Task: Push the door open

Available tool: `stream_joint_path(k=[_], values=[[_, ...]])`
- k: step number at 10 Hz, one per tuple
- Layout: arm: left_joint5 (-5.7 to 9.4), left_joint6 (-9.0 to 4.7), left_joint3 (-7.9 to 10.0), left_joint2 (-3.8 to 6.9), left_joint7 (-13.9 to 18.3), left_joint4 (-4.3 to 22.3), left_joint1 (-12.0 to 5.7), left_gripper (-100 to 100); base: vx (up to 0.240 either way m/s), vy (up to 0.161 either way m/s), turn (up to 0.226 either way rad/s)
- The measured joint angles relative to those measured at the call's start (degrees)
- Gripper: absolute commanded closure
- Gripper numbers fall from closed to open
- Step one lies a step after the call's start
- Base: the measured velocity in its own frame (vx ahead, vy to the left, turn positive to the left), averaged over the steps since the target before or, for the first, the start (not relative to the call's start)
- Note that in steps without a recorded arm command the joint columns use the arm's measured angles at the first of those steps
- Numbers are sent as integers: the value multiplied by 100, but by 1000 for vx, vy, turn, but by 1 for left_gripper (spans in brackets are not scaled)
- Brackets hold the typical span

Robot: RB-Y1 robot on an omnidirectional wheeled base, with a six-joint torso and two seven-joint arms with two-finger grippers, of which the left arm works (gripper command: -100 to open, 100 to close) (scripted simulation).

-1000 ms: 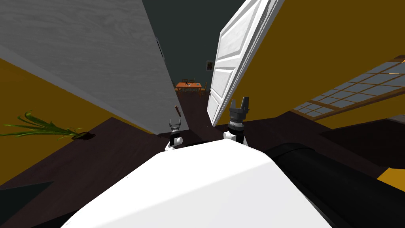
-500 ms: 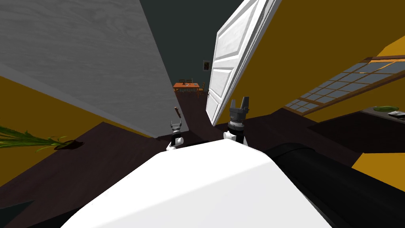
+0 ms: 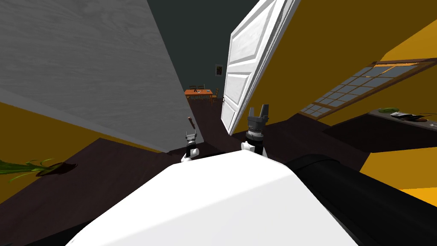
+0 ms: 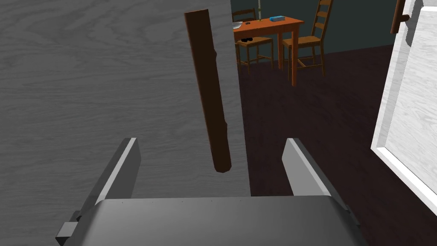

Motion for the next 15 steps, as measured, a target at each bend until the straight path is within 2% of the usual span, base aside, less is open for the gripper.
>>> stream_joint_path(k=[4, 8, 9, 10, 12, 15], values=[[167, -143, -34, -95, 392, 586, -222, -100, 31, 97, -123], [334, -167, -60, -217, 731, 960, -356, -100, 20, 88, -75], [338, -169, -60, -218, 745, 969, -360, -100, 104, 10, -31], [344, -227, -53, -165, 773, 1115, -433, -100, 192, 50, -30], [350, -264, -50, -67, 808, 1119, -403, -100, 201, 19, -24], [371, -220, -27, -19, 808, 1018, -342, -100, 190, 47, -28]])
